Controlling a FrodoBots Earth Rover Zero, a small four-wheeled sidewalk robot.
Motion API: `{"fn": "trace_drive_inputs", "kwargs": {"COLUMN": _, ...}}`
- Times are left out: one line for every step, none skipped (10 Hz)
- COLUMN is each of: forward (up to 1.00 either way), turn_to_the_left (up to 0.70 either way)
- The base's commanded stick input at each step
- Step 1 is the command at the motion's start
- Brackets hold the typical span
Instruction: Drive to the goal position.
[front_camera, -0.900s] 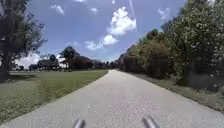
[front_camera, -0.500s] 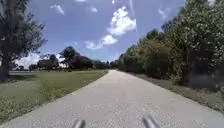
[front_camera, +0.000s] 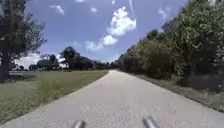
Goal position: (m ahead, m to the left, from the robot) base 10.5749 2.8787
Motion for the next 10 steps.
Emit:
{"fn": "trace_drive_inputs", "kwargs": {"forward": 0.5, "turn_to_the_left": 0.0}}
{"fn": "trace_drive_inputs", "kwargs": {"forward": 0.5, "turn_to_the_left": 0.0}}
{"fn": "trace_drive_inputs", "kwargs": {"forward": 0.5, "turn_to_the_left": 0.0}}
{"fn": "trace_drive_inputs", "kwargs": {"forward": 0.5, "turn_to_the_left": 0.0}}
{"fn": "trace_drive_inputs", "kwargs": {"forward": 0.5, "turn_to_the_left": 0.0}}
{"fn": "trace_drive_inputs", "kwargs": {"forward": 0.5, "turn_to_the_left": 0.0}}
{"fn": "trace_drive_inputs", "kwargs": {"forward": 0.5, "turn_to_the_left": 0.0}}
{"fn": "trace_drive_inputs", "kwargs": {"forward": 0.5, "turn_to_the_left": 0.0}}
{"fn": "trace_drive_inputs", "kwargs": {"forward": 0.5, "turn_to_the_left": 0.0}}
{"fn": "trace_drive_inputs", "kwargs": {"forward": 0.5, "turn_to_the_left": 0.0}}
